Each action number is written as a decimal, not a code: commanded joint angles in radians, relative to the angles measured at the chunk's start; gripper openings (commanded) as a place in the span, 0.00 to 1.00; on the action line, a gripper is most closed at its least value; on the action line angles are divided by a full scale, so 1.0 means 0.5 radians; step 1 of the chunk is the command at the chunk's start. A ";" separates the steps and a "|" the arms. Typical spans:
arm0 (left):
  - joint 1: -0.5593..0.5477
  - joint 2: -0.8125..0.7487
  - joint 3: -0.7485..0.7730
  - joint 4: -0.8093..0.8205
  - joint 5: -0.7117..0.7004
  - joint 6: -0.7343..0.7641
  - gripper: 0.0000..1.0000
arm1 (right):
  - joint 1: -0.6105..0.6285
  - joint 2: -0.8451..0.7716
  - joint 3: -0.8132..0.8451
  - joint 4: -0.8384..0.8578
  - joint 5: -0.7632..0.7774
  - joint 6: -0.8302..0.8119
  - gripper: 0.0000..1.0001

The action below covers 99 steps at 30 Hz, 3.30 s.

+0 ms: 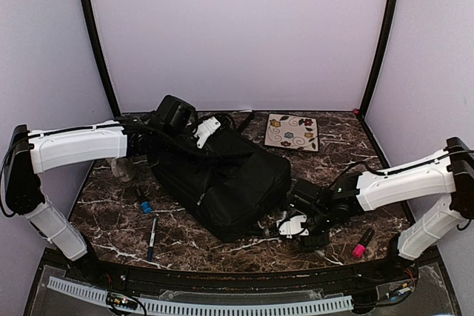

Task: Pack the student bag
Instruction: Move the pen to the center of the board, then pick up the pen from the center of the board, then place the pen in the second largest pocket of the bag.

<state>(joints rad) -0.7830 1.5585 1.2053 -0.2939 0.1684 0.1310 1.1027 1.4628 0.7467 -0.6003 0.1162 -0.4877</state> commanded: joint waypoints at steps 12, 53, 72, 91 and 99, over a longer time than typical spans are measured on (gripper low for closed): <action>-0.002 -0.037 0.055 -0.004 0.059 0.016 0.00 | -0.422 0.045 -0.036 -0.333 -0.190 -0.016 0.45; 0.012 -0.028 0.045 0.019 0.121 0.020 0.00 | -0.492 0.233 1.354 -0.534 -0.518 -0.287 0.08; 0.053 -0.081 0.019 0.076 0.257 -0.049 0.00 | -0.266 1.034 1.981 -0.216 -0.091 0.226 0.07; 0.059 -0.003 0.031 0.065 0.196 -0.081 0.00 | -0.377 0.521 1.301 0.130 -0.381 0.296 0.47; 0.066 0.002 0.038 0.061 0.194 -0.081 0.00 | -0.380 0.467 1.117 0.143 -0.384 0.243 0.44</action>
<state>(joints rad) -0.7395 1.5745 1.2053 -0.2939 0.2230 0.0937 0.9142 1.7016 1.3441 -0.5652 -0.0601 -0.3500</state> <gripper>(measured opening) 0.016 0.448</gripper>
